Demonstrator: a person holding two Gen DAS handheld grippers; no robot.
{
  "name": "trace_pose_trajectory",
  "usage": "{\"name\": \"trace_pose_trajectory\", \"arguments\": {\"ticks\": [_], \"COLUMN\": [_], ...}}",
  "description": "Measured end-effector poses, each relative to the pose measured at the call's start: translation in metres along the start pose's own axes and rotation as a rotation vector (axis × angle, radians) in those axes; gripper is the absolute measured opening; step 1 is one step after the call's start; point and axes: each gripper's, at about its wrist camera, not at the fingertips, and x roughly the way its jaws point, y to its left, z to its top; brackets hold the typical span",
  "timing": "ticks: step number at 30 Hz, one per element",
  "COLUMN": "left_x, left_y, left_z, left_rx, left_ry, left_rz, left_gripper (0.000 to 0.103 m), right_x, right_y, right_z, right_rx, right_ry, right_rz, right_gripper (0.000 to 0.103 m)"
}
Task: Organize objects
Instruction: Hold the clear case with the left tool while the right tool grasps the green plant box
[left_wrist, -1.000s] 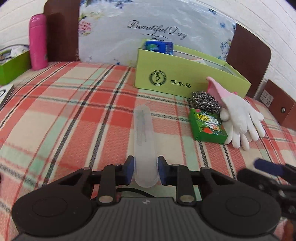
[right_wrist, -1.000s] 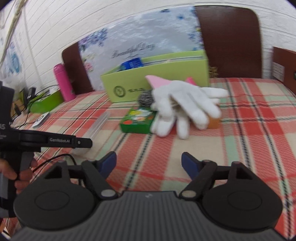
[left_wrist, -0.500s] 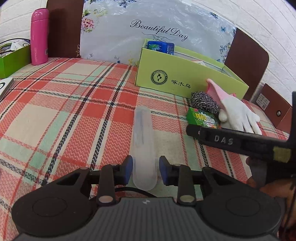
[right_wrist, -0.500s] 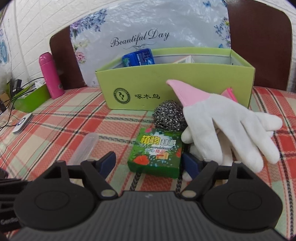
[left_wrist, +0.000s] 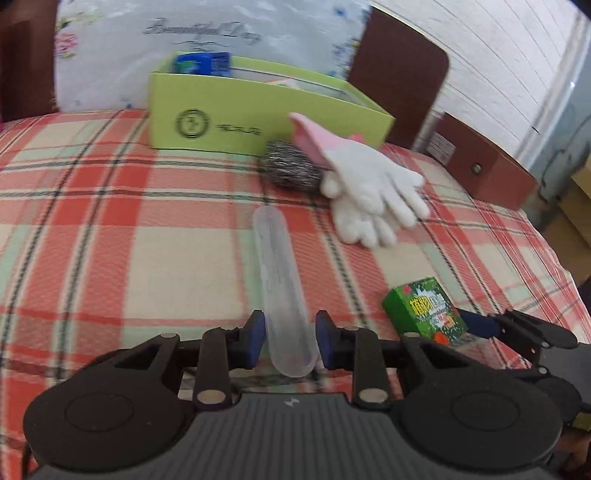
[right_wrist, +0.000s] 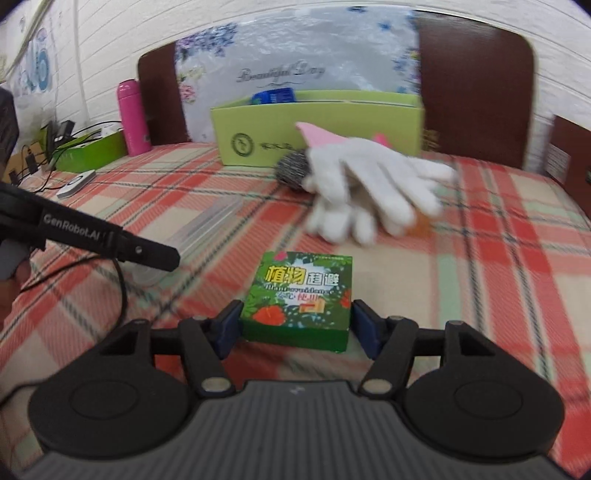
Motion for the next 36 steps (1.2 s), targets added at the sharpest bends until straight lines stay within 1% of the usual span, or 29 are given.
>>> {"name": "trace_pose_trajectory", "arguments": {"ticks": [1, 3, 5, 7, 9, 11, 13, 15, 17, 19, 20, 22, 23, 24, 26, 27, 29, 31, 33, 36], "left_x": [0.004, 0.008, 0.012, 0.017, 0.020, 0.024, 0.026, 0.026, 0.024, 0.023, 0.022, 0.023, 0.024, 0.025, 0.027, 0.029, 0.031, 0.032, 0.032, 0.031], "left_y": [-0.006, -0.012, -0.014, -0.014, -0.014, -0.014, -0.017, -0.022, -0.021, -0.018, -0.017, -0.016, -0.017, -0.017, -0.019, -0.021, -0.026, -0.027, -0.025, -0.022], "left_z": [0.000, 0.002, 0.006, 0.011, 0.014, 0.016, 0.018, 0.018, 0.017, 0.015, 0.014, 0.014, 0.015, 0.015, 0.017, 0.017, 0.017, 0.016, 0.016, 0.017], "left_rx": [0.010, 0.015, 0.003, -0.002, -0.006, -0.010, 0.009, 0.053, 0.055, 0.034, 0.022, 0.011, 0.015, 0.018, 0.014, 0.015, 0.042, 0.067, 0.058, 0.034], "left_ry": [0.001, -0.006, -0.009, -0.007, -0.013, -0.017, -0.013, -0.001, 0.009, 0.006, 0.000, -0.006, -0.005, -0.005, -0.004, -0.004, -0.005, -0.009, -0.013, -0.018], "left_rz": [0.008, 0.028, 0.055, 0.091, 0.118, 0.133, 0.148, 0.155, 0.132, 0.119, 0.114, 0.112, 0.115, 0.114, 0.103, 0.107, 0.128, 0.146, 0.152, 0.150], "left_gripper": [0.036, 0.054, 0.059, 0.060, 0.062, 0.063, 0.060, 0.036, 0.036, 0.036, 0.036, 0.036, 0.038, 0.046, 0.054, 0.055, 0.053, 0.047, 0.042, 0.041], "right_x": [-0.006, -0.014, -0.018, -0.017, -0.013, -0.012, -0.010, -0.009, -0.010, -0.010, -0.010, -0.009, -0.008, -0.007, -0.005, -0.004, -0.003, -0.001, 0.000, 0.002], "right_y": [-0.004, -0.011, -0.014, -0.012, -0.008, -0.002, 0.002, 0.003, 0.001, 0.001, 0.000, 0.000, 0.000, 0.001, 0.002, 0.002, 0.002, 0.003, 0.003, 0.003], "right_z": [-0.003, -0.007, -0.009, -0.008, -0.007, -0.008, -0.008, -0.008, -0.009, -0.009, -0.008, -0.007, -0.007, -0.006, -0.006, -0.005, -0.004, -0.004, -0.003, -0.002], "right_rx": [0.013, 0.036, 0.049, 0.050, 0.047, 0.031, 0.020, 0.016, 0.023, 0.029, 0.030, 0.029, 0.025, 0.021, 0.016, 0.018, 0.026, 0.025, 0.021, 0.021], "right_ry": [0.001, 0.000, -0.005, -0.004, 0.000, 0.000, 0.004, 0.005, 0.003, -0.004, -0.006, -0.004, 0.000, 0.005, 0.011, 0.010, 0.008, 0.007, 0.009, 0.008], "right_rz": [-0.012, -0.025, -0.026, -0.026, -0.033, -0.042, -0.050, -0.054, -0.050, -0.053, -0.056, -0.061, -0.062, -0.065, -0.071, -0.073, -0.070, -0.071, -0.070, -0.072], "right_gripper": [0.063, 0.064, 0.064, 0.069, 0.076, 0.077, 0.077, 0.077, 0.077, 0.075, 0.072, 0.071, 0.071, 0.071, 0.071, 0.071, 0.071, 0.071, 0.071, 0.071]}}
